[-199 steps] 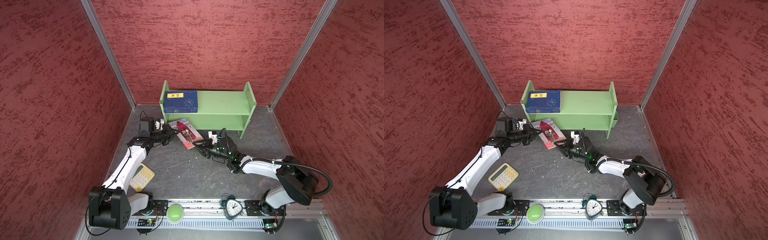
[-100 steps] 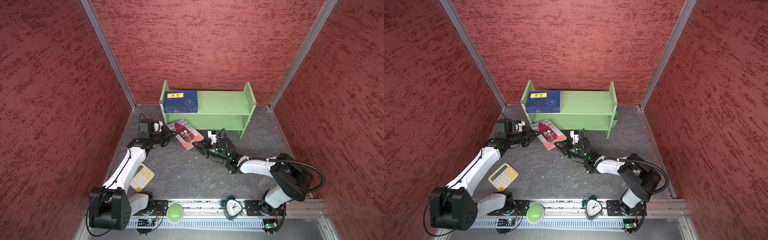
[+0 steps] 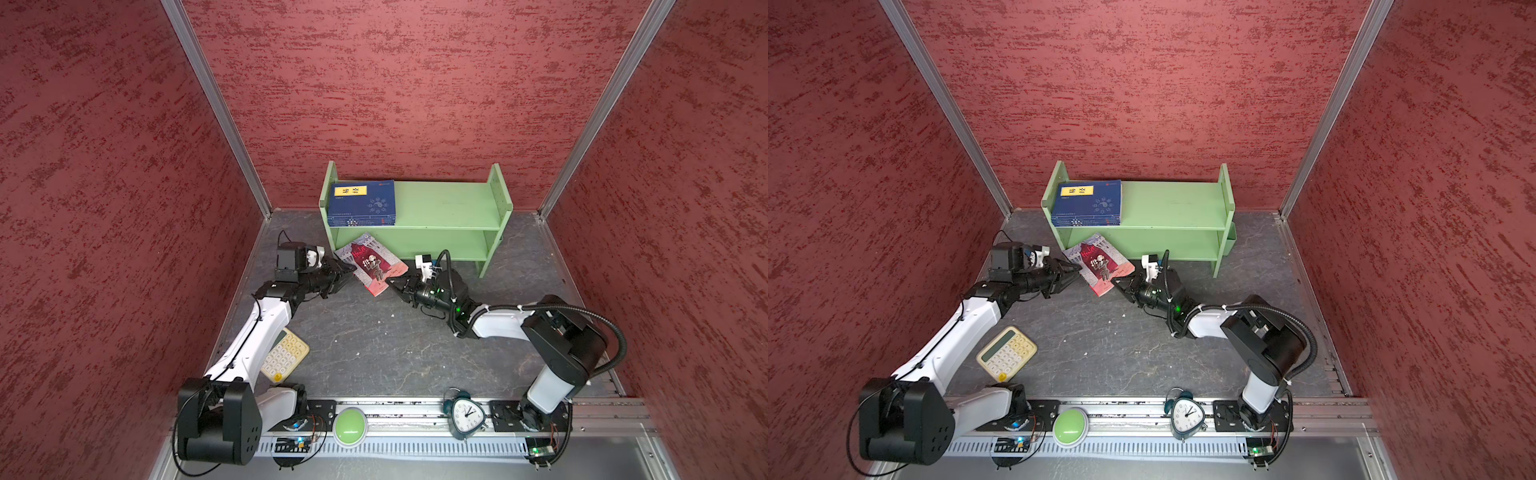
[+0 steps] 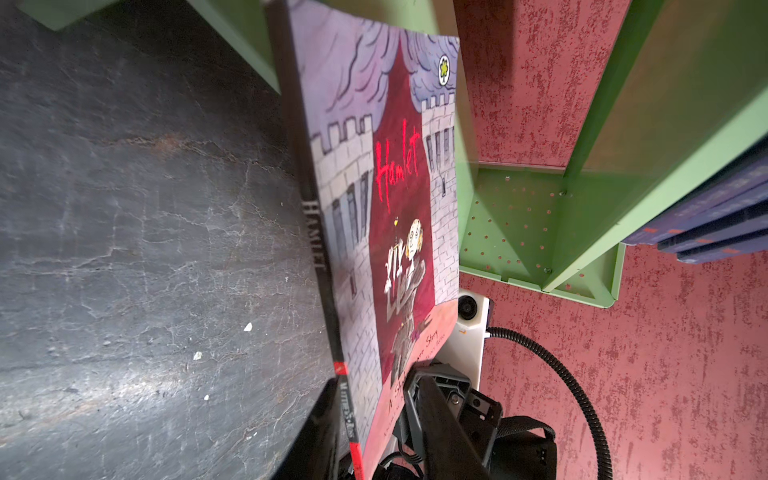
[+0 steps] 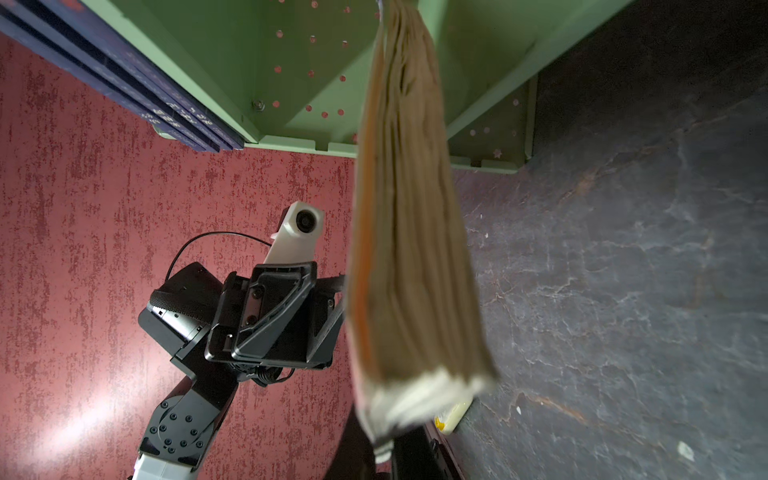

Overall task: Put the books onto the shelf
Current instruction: 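Carry the upright Hamlet book toward the lower shelf opening with both grippers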

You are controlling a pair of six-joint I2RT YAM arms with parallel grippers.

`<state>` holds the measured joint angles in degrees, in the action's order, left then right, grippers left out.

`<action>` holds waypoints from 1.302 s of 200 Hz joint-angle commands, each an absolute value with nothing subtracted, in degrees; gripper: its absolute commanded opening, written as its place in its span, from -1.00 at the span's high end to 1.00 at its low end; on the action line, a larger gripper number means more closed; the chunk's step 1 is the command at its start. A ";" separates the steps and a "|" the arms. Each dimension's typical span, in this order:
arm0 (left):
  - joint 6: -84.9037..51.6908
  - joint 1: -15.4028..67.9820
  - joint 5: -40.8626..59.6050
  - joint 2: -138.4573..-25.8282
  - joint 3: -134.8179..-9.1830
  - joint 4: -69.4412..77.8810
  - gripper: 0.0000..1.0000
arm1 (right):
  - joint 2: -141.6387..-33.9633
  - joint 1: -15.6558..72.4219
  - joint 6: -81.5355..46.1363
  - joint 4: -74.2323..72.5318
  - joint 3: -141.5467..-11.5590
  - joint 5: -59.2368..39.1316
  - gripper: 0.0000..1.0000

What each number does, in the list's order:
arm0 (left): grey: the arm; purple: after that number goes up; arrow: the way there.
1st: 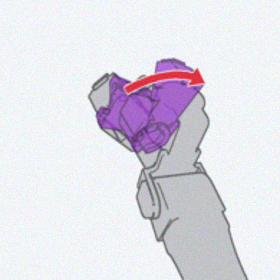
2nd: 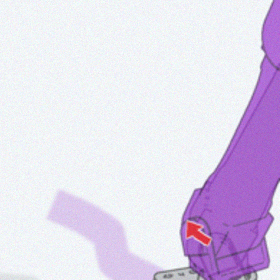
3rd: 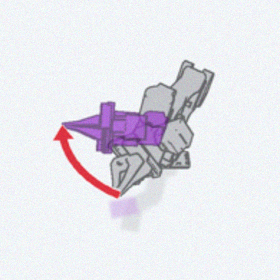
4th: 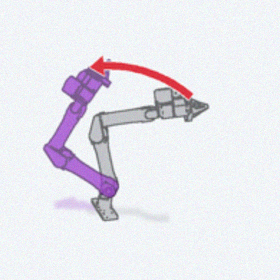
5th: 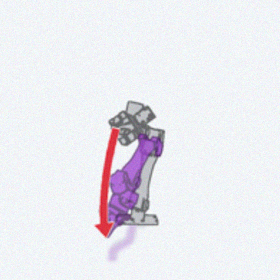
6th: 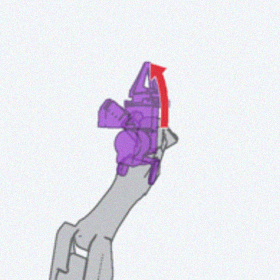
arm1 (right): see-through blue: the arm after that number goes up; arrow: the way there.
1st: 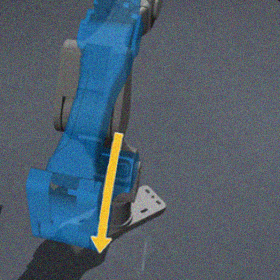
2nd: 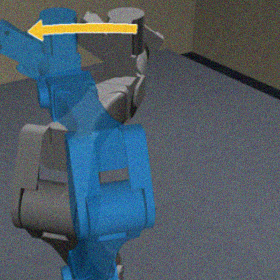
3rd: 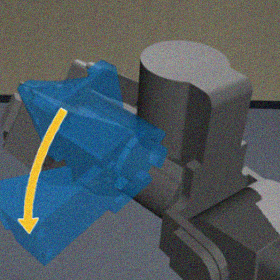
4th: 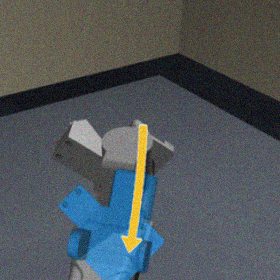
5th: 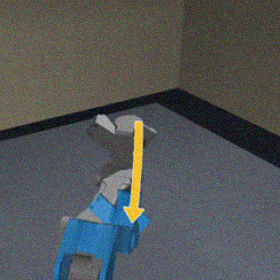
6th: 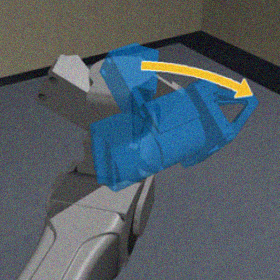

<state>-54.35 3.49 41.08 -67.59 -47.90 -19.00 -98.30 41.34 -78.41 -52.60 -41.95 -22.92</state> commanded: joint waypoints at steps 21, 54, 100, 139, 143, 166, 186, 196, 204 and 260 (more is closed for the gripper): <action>-53.78 2.99 41.17 -69.23 -47.74 -16.90 0.31 | -100.96 37.58 -76.96 -57.24 -45.01 -29.66 0.78; -53.43 2.77 41.31 -69.35 -48.00 -17.05 0.30 | -103.89 35.32 -76.87 -57.65 -47.17 -34.48 0.79; -53.64 2.38 41.11 -69.35 -47.28 -16.94 0.28 | -106.18 33.34 -76.58 -57.13 -50.17 -36.35 0.80; -53.43 2.19 41.65 -69.76 -47.53 -17.78 0.26 | -108.23 32.40 -75.42 -53.66 -54.80 -39.15 0.74; -53.35 2.20 41.58 -69.78 -47.48 -17.69 0.25 | -108.38 32.20 -75.38 -53.62 -55.02 -39.31 0.74; -53.28 2.45 41.09 -70.37 -46.94 -16.69 0.23 | -109.01 30.79 -75.28 -53.44 -55.57 -40.11 0.72; -53.06 3.01 40.95 -71.39 -47.14 -15.80 0.22 | -109.78 30.06 -75.25 -52.77 -56.80 -41.19 0.69; -52.68 3.27 40.97 -71.99 -47.52 -15.47 0.22 | -110.55 29.80 -75.17 -52.03 -57.75 -42.00 0.69; -52.26 3.44 40.96 -72.51 -47.89 -15.38 0.23 | -111.03 29.73 -75.08 -51.66 -58.36 -42.39 0.66; -48.46 6.00 40.99 -76.08 -48.65 -12.00 0.22 | -112.20 28.52 -75.10 -50.81 -59.24 -42.55 0.51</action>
<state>-51.70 4.62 41.04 -75.11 -47.79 -15.16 -111.70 29.63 -75.46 -50.17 -57.17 -41.41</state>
